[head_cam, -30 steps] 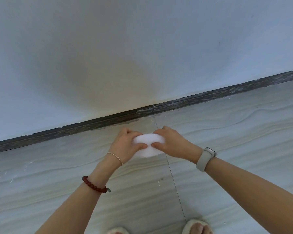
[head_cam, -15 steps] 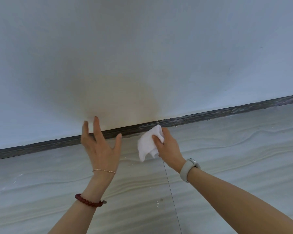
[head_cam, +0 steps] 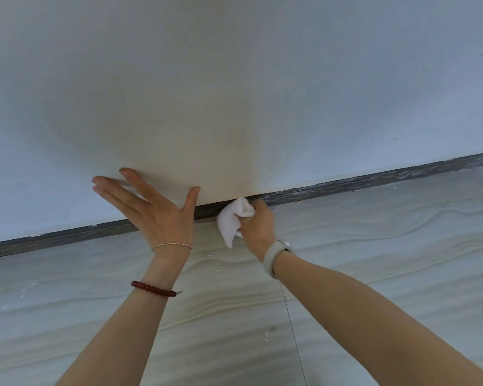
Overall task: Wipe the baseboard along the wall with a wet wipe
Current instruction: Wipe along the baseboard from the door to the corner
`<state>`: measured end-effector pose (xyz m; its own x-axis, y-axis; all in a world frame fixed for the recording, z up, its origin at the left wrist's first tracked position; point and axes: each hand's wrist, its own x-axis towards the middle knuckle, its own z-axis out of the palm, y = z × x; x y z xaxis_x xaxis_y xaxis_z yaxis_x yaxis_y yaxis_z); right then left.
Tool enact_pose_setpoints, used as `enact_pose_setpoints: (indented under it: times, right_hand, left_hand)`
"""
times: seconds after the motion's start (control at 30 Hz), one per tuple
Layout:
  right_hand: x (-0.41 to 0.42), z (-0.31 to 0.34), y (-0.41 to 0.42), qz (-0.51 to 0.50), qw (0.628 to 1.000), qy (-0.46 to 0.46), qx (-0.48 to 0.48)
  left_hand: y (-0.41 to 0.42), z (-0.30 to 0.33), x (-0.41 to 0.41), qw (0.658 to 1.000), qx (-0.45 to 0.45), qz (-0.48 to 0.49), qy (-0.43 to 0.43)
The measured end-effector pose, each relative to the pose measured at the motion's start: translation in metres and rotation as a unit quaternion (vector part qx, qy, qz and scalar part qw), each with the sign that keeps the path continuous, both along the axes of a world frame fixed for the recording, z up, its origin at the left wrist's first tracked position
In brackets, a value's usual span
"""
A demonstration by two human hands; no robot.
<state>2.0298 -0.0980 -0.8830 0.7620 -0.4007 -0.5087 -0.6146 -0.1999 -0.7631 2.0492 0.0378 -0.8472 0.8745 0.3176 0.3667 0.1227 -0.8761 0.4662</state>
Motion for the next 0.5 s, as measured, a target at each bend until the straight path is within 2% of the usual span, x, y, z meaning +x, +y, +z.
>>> enact_pose_setpoints:
  times: [0.1, 0.2, 0.27, 0.37, 0.43, 0.5]
  right_hand:
    - [-0.01, 0.002, -0.057, -0.152, 0.988, -0.015, 0.009]
    - [-0.015, 0.003, -0.11, -0.301, 0.951, -0.056, -0.034]
    - [-0.012, -0.002, -0.124, -0.349, 0.931, -0.076, -0.073]
    - [-0.004, -0.007, -0.094, -0.26, 0.955, -0.079, -0.119]
    - [-0.01, -0.01, -0.054, -0.164, 0.979, -0.099, -0.072]
    - [-0.019, -0.004, -0.011, -0.004, 0.994, -0.108, 0.0]
  left_hand:
    - [-0.002, -0.002, 0.001, 1.0, 0.003, 0.006, -0.009]
    - [-0.002, -0.005, 0.001, 1.0, 0.006, 0.013, -0.004]
    - [-0.002, -0.005, 0.002, 1.0, 0.004, 0.014, -0.002]
    - [-0.003, -0.003, 0.002, 1.0, 0.001, 0.011, -0.005]
    - [-0.004, -0.003, -0.001, 1.0, 0.0, 0.0, -0.006]
    - [-0.005, -0.004, -0.007, 1.0, 0.006, -0.024, 0.004]
